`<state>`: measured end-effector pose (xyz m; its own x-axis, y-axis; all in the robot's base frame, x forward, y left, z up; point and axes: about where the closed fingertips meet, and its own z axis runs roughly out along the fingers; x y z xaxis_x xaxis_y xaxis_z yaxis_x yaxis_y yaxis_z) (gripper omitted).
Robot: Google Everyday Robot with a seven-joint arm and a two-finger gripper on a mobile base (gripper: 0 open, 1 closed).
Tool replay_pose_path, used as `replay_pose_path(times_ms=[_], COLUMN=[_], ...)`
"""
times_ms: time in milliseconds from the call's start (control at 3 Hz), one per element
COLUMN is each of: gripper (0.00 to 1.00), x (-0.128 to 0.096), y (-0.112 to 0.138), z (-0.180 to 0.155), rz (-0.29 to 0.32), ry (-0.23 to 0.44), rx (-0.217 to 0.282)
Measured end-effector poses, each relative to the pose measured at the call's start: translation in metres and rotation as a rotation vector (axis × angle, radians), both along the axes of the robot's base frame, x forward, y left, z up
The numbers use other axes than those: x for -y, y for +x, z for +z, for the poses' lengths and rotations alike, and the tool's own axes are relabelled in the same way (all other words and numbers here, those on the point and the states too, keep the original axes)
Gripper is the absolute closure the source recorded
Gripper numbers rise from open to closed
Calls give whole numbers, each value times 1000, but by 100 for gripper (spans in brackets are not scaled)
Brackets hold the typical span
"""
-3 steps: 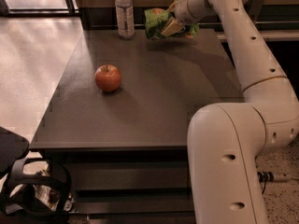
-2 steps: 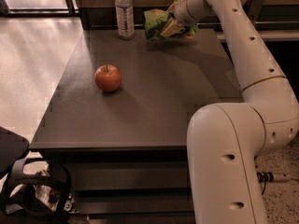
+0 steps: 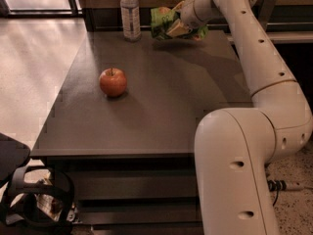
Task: Move green rice chip bag near blue plastic bottle
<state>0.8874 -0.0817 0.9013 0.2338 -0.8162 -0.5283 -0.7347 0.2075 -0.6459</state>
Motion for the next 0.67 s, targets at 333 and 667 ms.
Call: replay_pose_path(times_ms=[333,667], gripper=[0,0], x=[-3,-3], y=[1,1], z=[-4,-4], rz=[4,4], ry=[0,0], rx=[-5,-5])
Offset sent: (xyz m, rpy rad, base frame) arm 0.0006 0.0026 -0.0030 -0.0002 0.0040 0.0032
